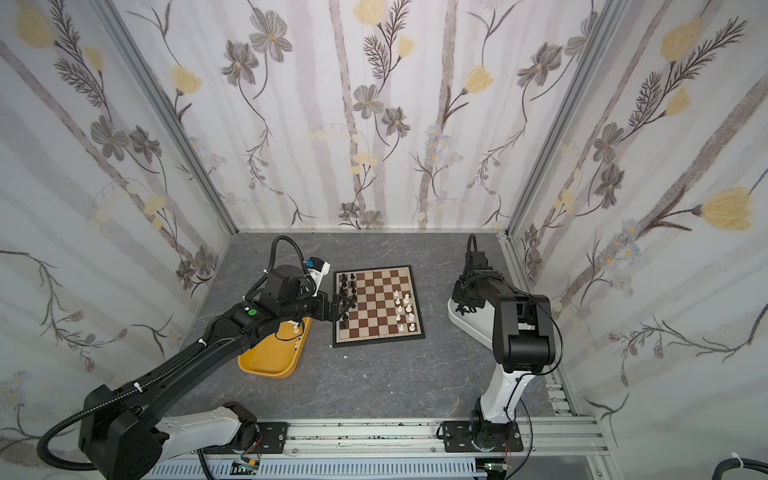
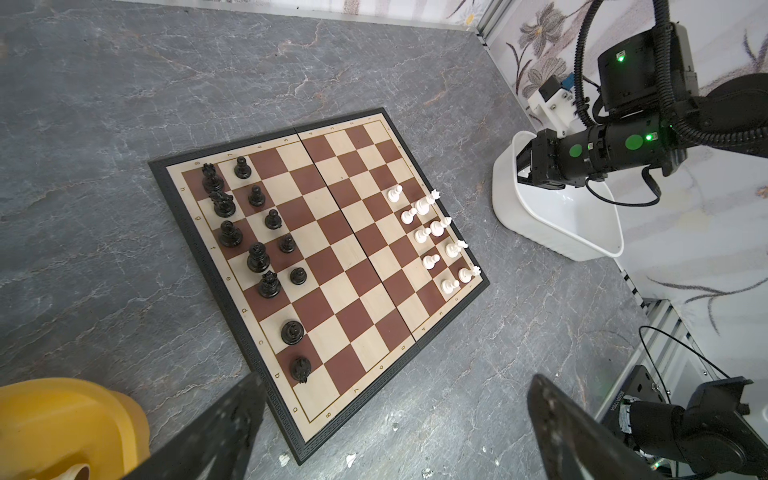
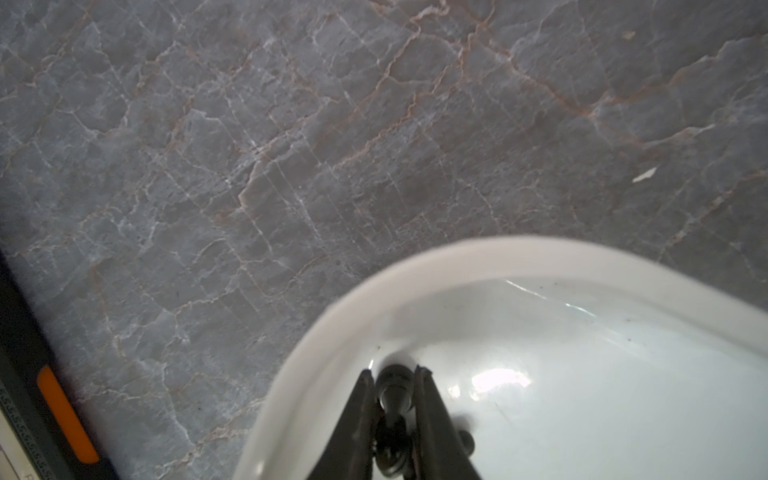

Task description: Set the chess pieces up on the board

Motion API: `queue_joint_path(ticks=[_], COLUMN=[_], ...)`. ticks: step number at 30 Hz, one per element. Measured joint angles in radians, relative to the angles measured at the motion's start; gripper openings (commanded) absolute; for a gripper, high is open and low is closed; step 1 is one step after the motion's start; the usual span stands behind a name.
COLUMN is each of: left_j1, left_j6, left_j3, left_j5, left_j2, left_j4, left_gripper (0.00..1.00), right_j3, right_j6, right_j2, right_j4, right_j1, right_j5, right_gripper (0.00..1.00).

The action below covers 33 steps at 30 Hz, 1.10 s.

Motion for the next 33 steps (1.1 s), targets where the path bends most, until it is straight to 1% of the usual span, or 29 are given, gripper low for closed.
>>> queue_joint_path(ticks=[3,6,10,12,15,18,20,22,25,27,29,30,33], left_j1=[0.000,0.003,0.003,0.003,0.006,0.013,0.026,0.047,0.096,0.154,0.220,0.256,0.323], left_j6=[0.000,0.000,0.000,0.000,-0.001,-0.013,-0.032,-0.055,-0.100,-0.141,-0.178,-0.197,-0.222], left_j3=[0.000,0.000,0.000,0.000,0.001,0.008,0.016,0.022,0.026,0.014,-0.019,-0.035,-0.073], left_j5=[-0.014,-0.015,-0.018,-0.024,-0.037,-0.041,-0.042,-0.043,-0.031,0.012,0.031,0.037,0.039], left_j2=[-0.001,-0.005,-0.014,-0.017,-0.017,-0.014,-0.007,0.001,0.005,-0.005,-0.032,-0.050,-0.117], left_j4=[0.000,0.000,0.000,0.000,-0.003,-0.009,-0.018,-0.029,-0.047,-0.050,-0.066,-0.087,-0.145], left_gripper=[1.00,1.00,1.00,1.00,1.00,1.00,1.00,1.00,1.00,1.00,1.00,1.00,1.00], right_j3=[0.000,0.002,0.002,0.002,0.000,0.000,0.011,0.041,0.107,0.163,0.219,0.246,0.314], right_j6=[-0.004,-0.004,-0.004,-0.004,-0.003,-0.003,-0.003,-0.004,-0.007,-0.006,-0.002,0.005,0.028], right_j2=[0.005,0.007,0.005,-0.011,-0.085,-0.206,-0.286,-0.333,-0.341,-0.312,-0.261,-0.227,-0.121], right_j4=[-0.002,-0.003,-0.003,-0.014,-0.032,-0.051,-0.085,-0.113,-0.153,-0.174,-0.181,-0.182,-0.185], right_j1=[0.000,0.000,0.000,0.000,0.007,0.039,0.094,0.177,0.360,0.500,0.605,0.652,0.762], right_j5=[0.000,0.000,0.000,0.000,0.015,0.055,0.072,0.078,0.087,0.077,0.066,0.061,0.048], right_gripper=[0.14,0.12,0.05,0.03,0.01,0.02,0.03,0.03,0.03,0.03,0.03,0.03,0.03])
